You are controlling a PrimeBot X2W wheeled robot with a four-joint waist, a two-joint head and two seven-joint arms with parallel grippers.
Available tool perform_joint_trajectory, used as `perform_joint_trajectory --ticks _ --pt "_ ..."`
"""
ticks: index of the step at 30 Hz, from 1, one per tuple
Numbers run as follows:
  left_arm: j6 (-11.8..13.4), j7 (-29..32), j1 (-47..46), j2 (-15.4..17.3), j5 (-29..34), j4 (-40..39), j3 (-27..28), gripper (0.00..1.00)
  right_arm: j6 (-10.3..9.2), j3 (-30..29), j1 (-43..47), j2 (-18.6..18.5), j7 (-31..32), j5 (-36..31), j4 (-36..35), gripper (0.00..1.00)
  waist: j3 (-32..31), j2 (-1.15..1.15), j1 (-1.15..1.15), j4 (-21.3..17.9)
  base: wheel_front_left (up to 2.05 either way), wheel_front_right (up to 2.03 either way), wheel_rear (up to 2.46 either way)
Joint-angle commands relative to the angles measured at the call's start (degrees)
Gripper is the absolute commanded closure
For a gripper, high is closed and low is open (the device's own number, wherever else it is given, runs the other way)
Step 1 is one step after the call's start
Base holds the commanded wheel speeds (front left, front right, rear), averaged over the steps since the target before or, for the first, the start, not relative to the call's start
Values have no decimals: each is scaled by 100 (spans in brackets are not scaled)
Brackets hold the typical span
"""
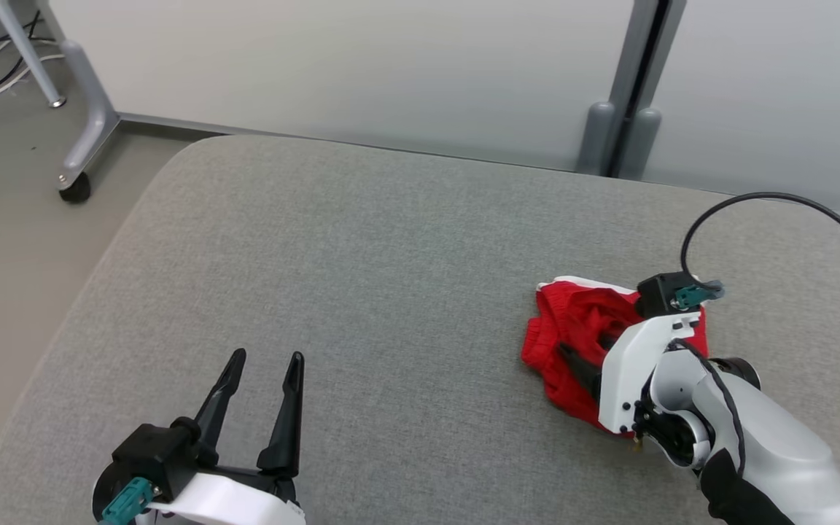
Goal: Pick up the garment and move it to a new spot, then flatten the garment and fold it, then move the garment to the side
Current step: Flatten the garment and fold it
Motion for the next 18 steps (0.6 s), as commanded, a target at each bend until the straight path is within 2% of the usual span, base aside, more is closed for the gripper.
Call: perform_joint_trajectory --ticks 1,6,11,14,15,16,17,18 --pt "35 -34 49 26 -13 12 39 0 3 45 -12 -61 42 -26 -47 0 -67 0 0 -77 0 0 0" --pt "75 -43 138 86 -32 -28 88 0 3 232 186 -340 274 35 -678 0 -256 0 0 -291 0 0 0" --pt "118 -28 244 130 -53 -93 96 0 3 -73 549 -769 219 374 -1889 0 -390 0 0 -461 0 0 0" --pt "154 -30 317 151 -58 -149 97 0 3 -775 996 -1250 -157 225 -2608 0 -424 0 0 -532 0 0 0" --pt "160 -32 317 155 -55 -165 98 0 3 -1022 1144 -1325 -293 130 -2707 0 -431 0 0 -540 0 0 0" --pt "160 -32 317 155 -55 -165 98 0 3 -1022 1144 -1325 -293 130 -2707 0 -431 0 0 -540 0 0 0" --pt "163 -34 320 162 -53 -178 100 0 5 -1280 1295 -1366 -420 53 -2794 0 -436 0 0 -544 0 0 0" --pt "168 -37 338 168 -50 -202 106 0 4 -1806 1639 -1366 -674 -137 -2886 0 -432 0 0 -547 0 0 0"
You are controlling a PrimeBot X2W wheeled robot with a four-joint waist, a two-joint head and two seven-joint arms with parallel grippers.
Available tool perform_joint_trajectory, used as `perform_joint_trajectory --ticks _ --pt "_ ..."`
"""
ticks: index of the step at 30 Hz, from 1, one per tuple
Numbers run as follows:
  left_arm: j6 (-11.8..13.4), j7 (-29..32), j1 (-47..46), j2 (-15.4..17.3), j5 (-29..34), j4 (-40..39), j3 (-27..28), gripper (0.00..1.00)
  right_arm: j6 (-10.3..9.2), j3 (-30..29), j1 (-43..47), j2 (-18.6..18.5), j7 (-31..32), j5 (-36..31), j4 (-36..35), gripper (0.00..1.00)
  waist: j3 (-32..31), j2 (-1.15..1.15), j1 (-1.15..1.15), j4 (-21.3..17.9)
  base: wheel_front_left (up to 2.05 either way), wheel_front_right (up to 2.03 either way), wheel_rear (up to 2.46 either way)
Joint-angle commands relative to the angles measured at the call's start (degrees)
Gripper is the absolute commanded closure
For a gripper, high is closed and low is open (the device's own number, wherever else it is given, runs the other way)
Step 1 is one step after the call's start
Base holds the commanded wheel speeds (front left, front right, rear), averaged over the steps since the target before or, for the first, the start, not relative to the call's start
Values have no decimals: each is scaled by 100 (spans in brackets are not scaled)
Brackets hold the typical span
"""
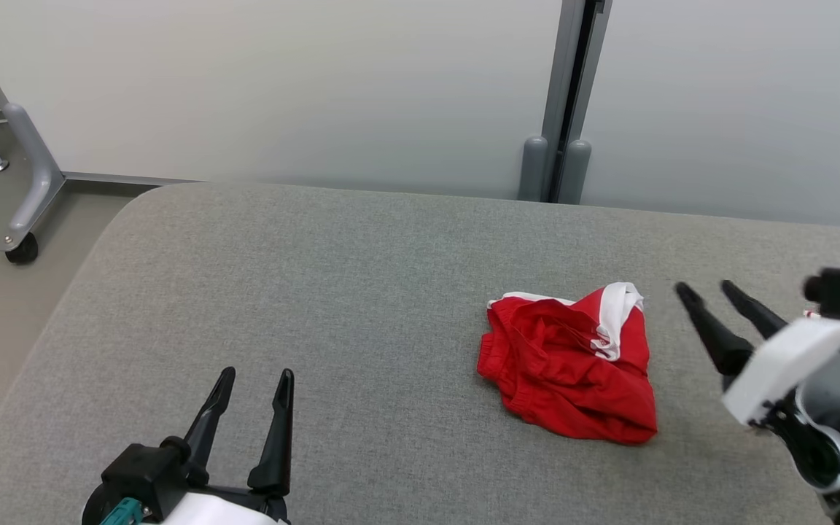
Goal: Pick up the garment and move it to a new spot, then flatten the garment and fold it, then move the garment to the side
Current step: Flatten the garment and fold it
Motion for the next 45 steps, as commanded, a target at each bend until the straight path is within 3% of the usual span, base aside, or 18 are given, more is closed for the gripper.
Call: perform_joint_trajectory --ticks 1,8,9,10,11,12,19,26,38,45 --pt "33 -27 41 38 -23 -27 33 0 5 -366 353 59 -194 -214 -39 0 14 0 0 4 0 0 0" --pt "3 -25 -46 28 -10 -49 15 0 5 -1449 1098 643 -231 -956 -189 0 139 0 0 36 0 0 0" --pt "-5 -21 -72 29 -5 -45 12 0 5 -1492 1120 722 -146 -1048 -206 14 164 0 0 41 0 0 0" --pt "-13 -15 -97 34 -1 -44 11 0 5 -1526 1106 783 -63 -1142 -229 52 198 0 0 46 0 0 0" --pt "-10 -12 -125 39 3 -41 10 0 5 -1554 1058 837 19 -1227 -236 72 231 0 0 54 0 0 0" --pt "-26 -8 -146 46 6 -30 9 0 5 -1575 1006 895 113 -1290 -210 100 251 0 0 64 0 0 0" --pt "-82 11 -306 -4 24 30 -31 0 5 -1427 555 1030 1012 -1407 403 100 487 0 0 265 0 0 0" --pt "-114 3 -403 -58 26 103 -46 0 5 -1179 250 990 1425 -1303 983 100 654 0 0 546 0 0 0" --pt "-267 -35 -611 -285 33 241 -123 0 5 -1010 -948 732 1460 -1193 1685 100 1172 0 0 1266 0 0 0" --pt "-387 -63 -741 -475 80 435 -106 0 5 -675 -1695 860 1229 -1033 2071 100 1334 0 0 1492 0 0 0"
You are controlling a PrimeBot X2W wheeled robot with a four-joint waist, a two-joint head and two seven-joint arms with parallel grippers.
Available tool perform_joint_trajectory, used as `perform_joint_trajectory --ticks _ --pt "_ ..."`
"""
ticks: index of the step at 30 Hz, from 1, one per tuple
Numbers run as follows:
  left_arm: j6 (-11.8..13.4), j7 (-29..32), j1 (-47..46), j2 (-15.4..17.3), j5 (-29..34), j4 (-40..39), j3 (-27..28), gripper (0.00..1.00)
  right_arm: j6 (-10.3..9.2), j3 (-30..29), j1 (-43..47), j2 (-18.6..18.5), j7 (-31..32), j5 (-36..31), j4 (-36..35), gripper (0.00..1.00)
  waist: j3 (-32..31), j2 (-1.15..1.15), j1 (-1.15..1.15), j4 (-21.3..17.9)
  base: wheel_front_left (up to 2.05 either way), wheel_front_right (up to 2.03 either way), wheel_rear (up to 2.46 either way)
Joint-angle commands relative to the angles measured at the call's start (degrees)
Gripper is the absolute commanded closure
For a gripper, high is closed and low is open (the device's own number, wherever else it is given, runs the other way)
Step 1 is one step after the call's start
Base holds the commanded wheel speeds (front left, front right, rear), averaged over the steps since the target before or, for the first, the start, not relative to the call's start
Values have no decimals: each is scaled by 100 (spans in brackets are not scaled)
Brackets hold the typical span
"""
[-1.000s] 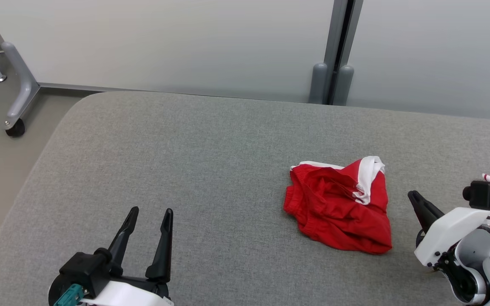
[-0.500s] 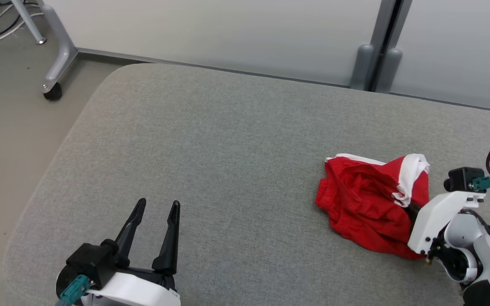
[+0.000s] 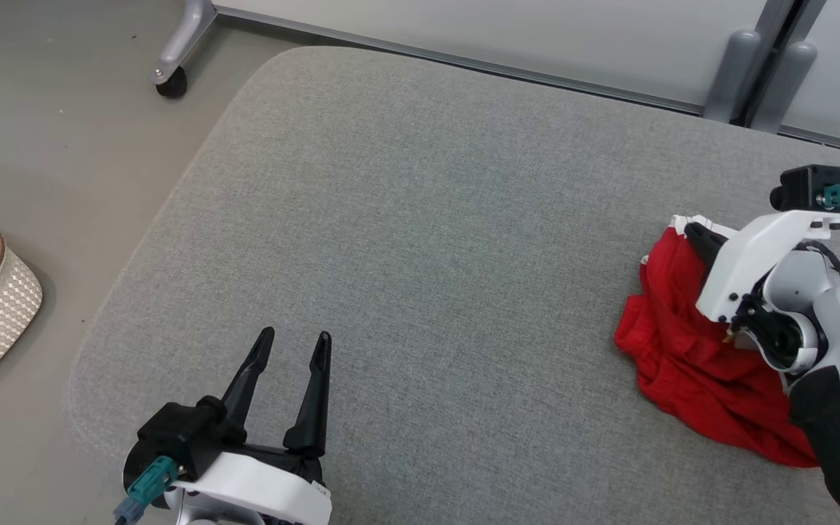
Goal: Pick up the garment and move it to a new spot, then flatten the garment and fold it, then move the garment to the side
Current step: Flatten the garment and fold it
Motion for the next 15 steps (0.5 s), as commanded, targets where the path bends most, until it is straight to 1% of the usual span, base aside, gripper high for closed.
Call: perform_joint_trajectory --ticks 1,6,10,11,13,14,15 --pt "-34 -28 -126 -17 33 38 40 0 4 53 -108 20 -142 67 63 100 4 0 0 26 0 0 0" --pt "-37 -42 -87 -4 93 79 103 0 4 418 -190 144 -562 275 29 100 -203 0 0 -156 0 0 0" --pt "12 -43 21 90 138 35 191 0 3 649 -43 66 -938 469 -291 100 -419 0 0 -460 0 0 0" --pt "6 -42 29 116 139 12 207 0 3 676 -5 16 -1034 511 -408 96 -457 0 0 -541 0 0 0" --pt "40 -42 62 174 149 -35 273 0 3 722 93 -74 -1213 558 -645 60 -554 0 0 -730 0 0 0" --pt "72 -43 99 207 150 -55 319 0 3 739 148 -112 -1301 553 -760 26 -617 0 0 -846 0 0 0" --pt "84 -43 120 239 150 -80 354 0 3 719 212 -170 -1378 548 -872 0 -661 0 0 -936 0 0 0"
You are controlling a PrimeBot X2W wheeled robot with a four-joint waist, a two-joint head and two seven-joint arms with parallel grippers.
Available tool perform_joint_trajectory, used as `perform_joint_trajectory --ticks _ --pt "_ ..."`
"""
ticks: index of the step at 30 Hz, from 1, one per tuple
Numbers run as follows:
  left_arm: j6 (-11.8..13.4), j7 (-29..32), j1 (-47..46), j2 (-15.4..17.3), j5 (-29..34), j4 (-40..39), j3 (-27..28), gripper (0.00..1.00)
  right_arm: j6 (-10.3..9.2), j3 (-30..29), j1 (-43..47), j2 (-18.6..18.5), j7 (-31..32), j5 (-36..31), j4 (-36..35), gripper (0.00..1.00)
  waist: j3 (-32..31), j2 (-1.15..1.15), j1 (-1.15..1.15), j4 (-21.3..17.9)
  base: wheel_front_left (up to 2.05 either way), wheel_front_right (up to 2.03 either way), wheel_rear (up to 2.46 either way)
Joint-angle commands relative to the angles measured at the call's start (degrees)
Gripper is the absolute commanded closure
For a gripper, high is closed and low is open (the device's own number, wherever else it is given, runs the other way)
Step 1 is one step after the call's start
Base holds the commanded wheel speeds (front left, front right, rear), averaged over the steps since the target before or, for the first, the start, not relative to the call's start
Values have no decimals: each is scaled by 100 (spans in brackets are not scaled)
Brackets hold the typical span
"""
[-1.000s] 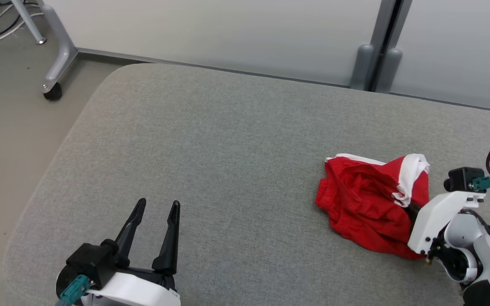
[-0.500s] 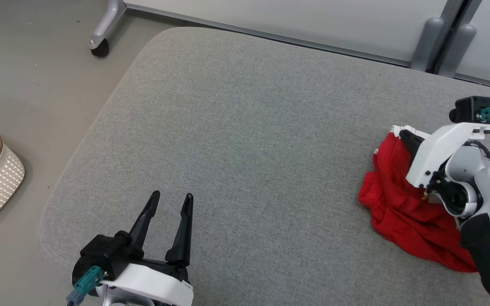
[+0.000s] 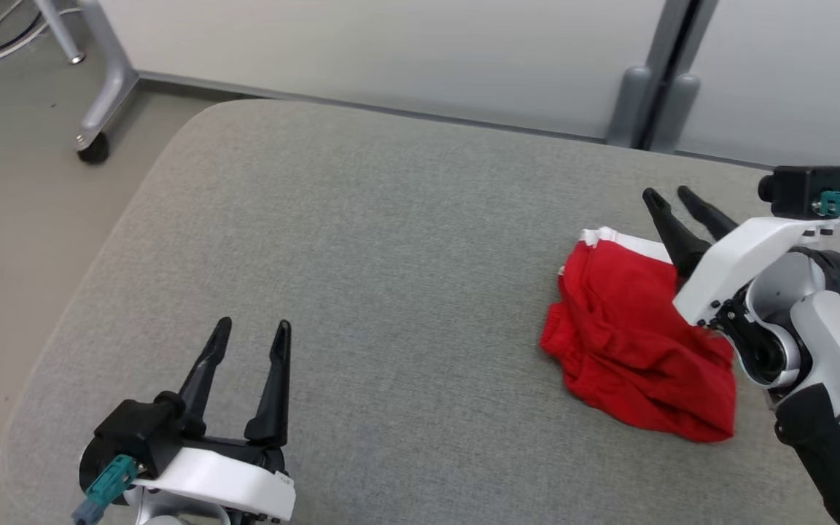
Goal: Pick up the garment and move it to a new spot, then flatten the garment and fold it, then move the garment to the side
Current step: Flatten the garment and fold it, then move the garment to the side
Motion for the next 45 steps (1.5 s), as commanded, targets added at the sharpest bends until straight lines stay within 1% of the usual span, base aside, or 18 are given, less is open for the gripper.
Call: perform_joint_trajectory --ticks 1,6,7,8,12,17,22,25,28,31,36,45 --pt "48 -26 87 78 29 -41 85 0 5 -41 165 -86 -136 13 -166 0 -258 0 0 -379 0 0 0" --pt "170 -28 191 267 -9 -203 337 0 5 -371 562 -231 -593 -176 -796 0 -509 0 0 -876 0 0 0" --pt "191 -28 234 304 -25 -235 385 0 5 -454 666 -237 -655 -222 -930 0 -550 0 0 -974 0 0 0" --pt "191 -28 234 304 -25 -235 385 0 5 -454 666 -237 -655 -222 -930 0 -550 0 0 -974 0 0 0" --pt "290 -31 359 439 -39 -390 589 0 5 -871 1147 -239 -821 -503 -1463 0 -703 0 0 -1321 0 0 0" --pt "368 -34 551 540 -44 -583 833 0 5 -1476 1934 -64 -924 -958 -2132 0 -782 0 0 -1640 0 0 0" --pt "408 -32 705 559 34 -701 1046 0 5 -1968 2711 348 -1013 -1339 -2694 0 -767 0 0 -1852 0 0 0" --pt "349 -32 782 578 124 -644 1053 0 5 -2124 3111 595 -1042 -1463 -2906 0 -752 0 0 -1909 0 0 0" --pt "289 -32 878 495 223 -573 1056 0 5 -2300 3616 785 -1066 -1588 -3095 0 -741 0 0 -1903 0 0 0" --pt "240 -33 937 417 313 -545 1052 0 5 -2386 3865 858 -1095 -1741 -3169 0 -721 0 0 -1878 0 0 0" --pt "183 -33 1021 302 394 -490 1058 0 5 -2411 3931 924 -1043 -1921 -3208 0 -704 0 0 -1849 0 0 0" --pt "110 -33 920 290 452 -388 1048 0 5 -2390 3819 944 -899 -2028 -3215 0 -719 0 0 -1751 0 0 0"
